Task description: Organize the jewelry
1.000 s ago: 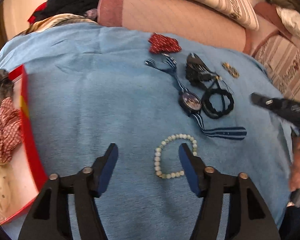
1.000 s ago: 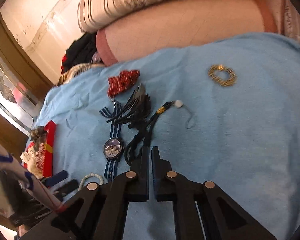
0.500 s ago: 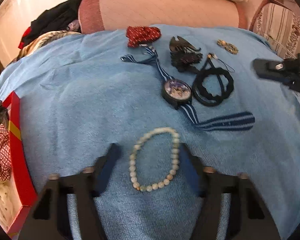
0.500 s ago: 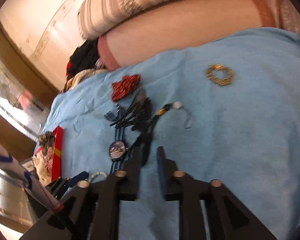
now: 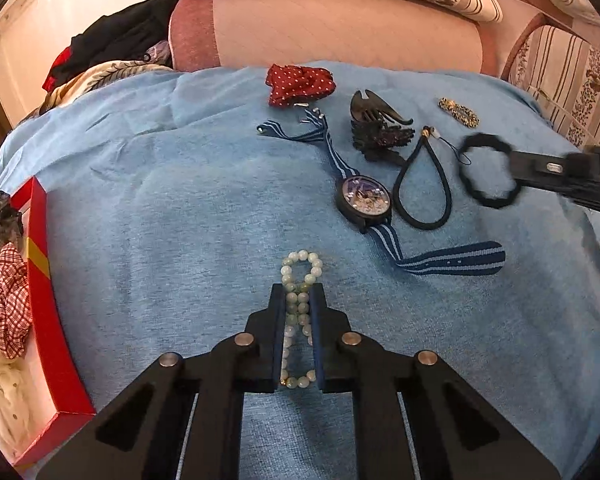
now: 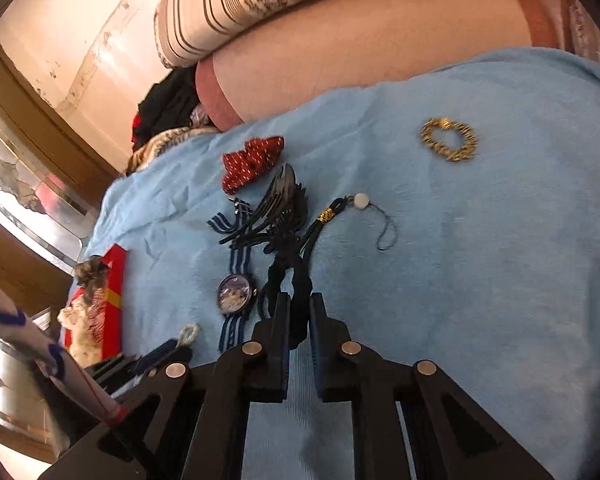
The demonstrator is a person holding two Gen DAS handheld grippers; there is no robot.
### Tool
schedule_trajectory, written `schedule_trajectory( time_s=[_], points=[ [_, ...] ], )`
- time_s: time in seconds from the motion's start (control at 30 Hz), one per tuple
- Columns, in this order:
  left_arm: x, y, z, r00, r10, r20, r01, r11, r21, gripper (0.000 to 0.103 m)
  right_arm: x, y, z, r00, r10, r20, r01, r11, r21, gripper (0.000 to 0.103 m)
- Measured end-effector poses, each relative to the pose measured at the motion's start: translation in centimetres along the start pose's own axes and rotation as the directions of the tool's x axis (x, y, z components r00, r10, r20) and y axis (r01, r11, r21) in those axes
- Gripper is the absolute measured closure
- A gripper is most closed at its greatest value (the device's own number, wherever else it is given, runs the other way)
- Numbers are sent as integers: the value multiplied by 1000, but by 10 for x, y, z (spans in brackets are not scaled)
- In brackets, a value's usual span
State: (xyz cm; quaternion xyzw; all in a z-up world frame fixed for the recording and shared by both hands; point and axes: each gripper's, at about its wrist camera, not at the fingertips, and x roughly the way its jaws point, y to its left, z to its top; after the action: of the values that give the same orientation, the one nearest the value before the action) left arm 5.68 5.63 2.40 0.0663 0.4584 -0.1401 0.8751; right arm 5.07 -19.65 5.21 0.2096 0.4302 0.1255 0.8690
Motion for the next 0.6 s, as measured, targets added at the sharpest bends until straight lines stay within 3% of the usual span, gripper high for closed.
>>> schedule_trajectory(
  time_s=[0.13, 0.27, 0.6],
  points=[
    [-6, 5, -1, 1000, -22, 1, 22, 1000, -18, 92, -22, -7, -9, 1000, -15, -19, 16, 1000, 8, 93],
    [-14, 7, -3, 1000, -24, 13, 25, 999, -23, 92, -18, -11, -15, 999, -23, -46, 24, 1000, 16, 93],
    [-29, 18, -4, 999, 9, 44, -8, 999, -34, 92, -23, 28, -22, 1000, -2, -21, 0, 996, -89, 93]
  ],
)
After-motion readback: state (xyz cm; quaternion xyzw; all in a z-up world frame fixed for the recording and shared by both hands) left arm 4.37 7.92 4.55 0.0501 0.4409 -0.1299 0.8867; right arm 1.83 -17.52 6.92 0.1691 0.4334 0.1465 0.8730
